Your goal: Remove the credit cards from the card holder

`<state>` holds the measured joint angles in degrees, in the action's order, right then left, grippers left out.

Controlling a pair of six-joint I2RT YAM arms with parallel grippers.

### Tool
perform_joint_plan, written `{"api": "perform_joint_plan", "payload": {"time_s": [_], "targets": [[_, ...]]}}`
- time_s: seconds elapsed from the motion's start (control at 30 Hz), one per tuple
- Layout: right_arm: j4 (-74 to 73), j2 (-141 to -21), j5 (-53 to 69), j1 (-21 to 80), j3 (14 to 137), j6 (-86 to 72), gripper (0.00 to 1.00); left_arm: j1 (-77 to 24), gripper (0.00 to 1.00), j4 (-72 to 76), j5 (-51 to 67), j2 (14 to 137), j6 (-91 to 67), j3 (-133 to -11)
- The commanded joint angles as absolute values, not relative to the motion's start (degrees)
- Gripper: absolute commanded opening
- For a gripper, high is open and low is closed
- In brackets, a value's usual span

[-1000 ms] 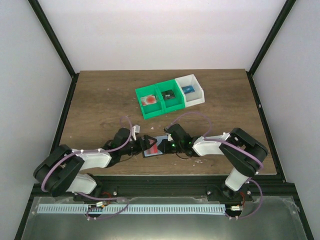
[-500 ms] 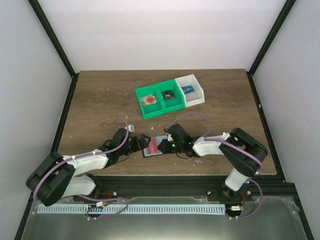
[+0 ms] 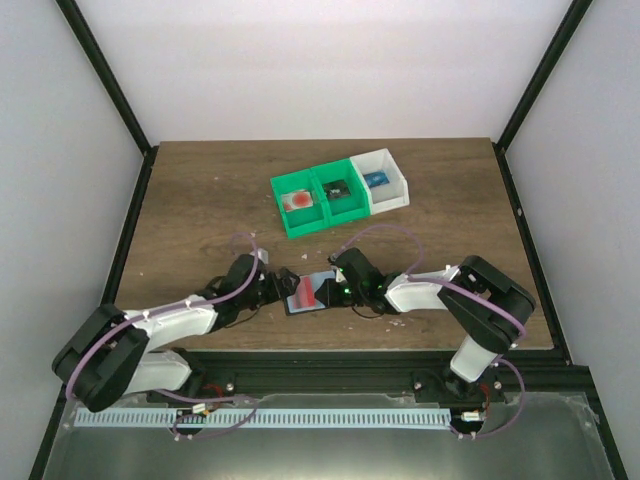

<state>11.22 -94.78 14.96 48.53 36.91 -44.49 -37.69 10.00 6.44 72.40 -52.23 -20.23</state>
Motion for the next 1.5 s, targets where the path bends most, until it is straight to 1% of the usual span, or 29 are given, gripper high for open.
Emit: {"api": "perform_joint_plan", "payload": {"time_s": [0.0,0.1,0.2,0.3,0.4,0.5,0.7,0.9,1.17,1.27,1.47], "targets": [[8.3,-96.5,14.7,49.4,35.5,-44.4,0.14,-37.7,0.96,1.2,5.7,70.3,-50.8,-24.7],[8.5,-96.5,14.7,49.5,35.2,-44.6,0.14,-37.7,0.96,-0.3,7.1,66.7,-51.7,-25.9],[8.4,-96.5,14.5,49.6,35.3,-44.6,0.14,-37.7,0.96,2.7,11.4,64.5,-53.3,-25.7],[8.6,-96.5,14.4,49.6,35.1,-44.8,0.14,-37.8,0.95,7.2,16.6,65.1,-54.7,-25.6],[8.8,-96.8,14.6,49.8,35.2,-44.9,0.14,-37.8,0.95,10.6,18.7,68.0,-54.7,-25.4],[8.7,-96.8,14.4,49.9,35.3,-44.9,0.14,-37.8,0.96,11.0,18.6,71.4,-53.3,-25.8],[8.6,-96.9,14.4,50.1,35.6,-44.7,0.14,-37.9,0.96,8.6,12.6,74.2,-51.2,-24.8],[8.8,-97.1,14.3,50.2,35.3,-44.7,0.14,-37.8,0.96,14.3,13.5,75.7,-51.8,-22.4],[9.1,-97.2,14.2,50.6,35.4,-44.9,0.14,-37.8,0.96,10.5,11.6,78.5,-51.6,-24.3],[9.2,-97.5,14.3,50.7,35.3,-45.0,0.14,-37.8,0.96,10.2,12.4,77.6,-52.3,-24.1],[9.4,-97.5,14.4,50.8,35.5,-45.2,0.14,-38.2,0.96,6.1,14.9,69.9,-52.0,-25.1]]}}
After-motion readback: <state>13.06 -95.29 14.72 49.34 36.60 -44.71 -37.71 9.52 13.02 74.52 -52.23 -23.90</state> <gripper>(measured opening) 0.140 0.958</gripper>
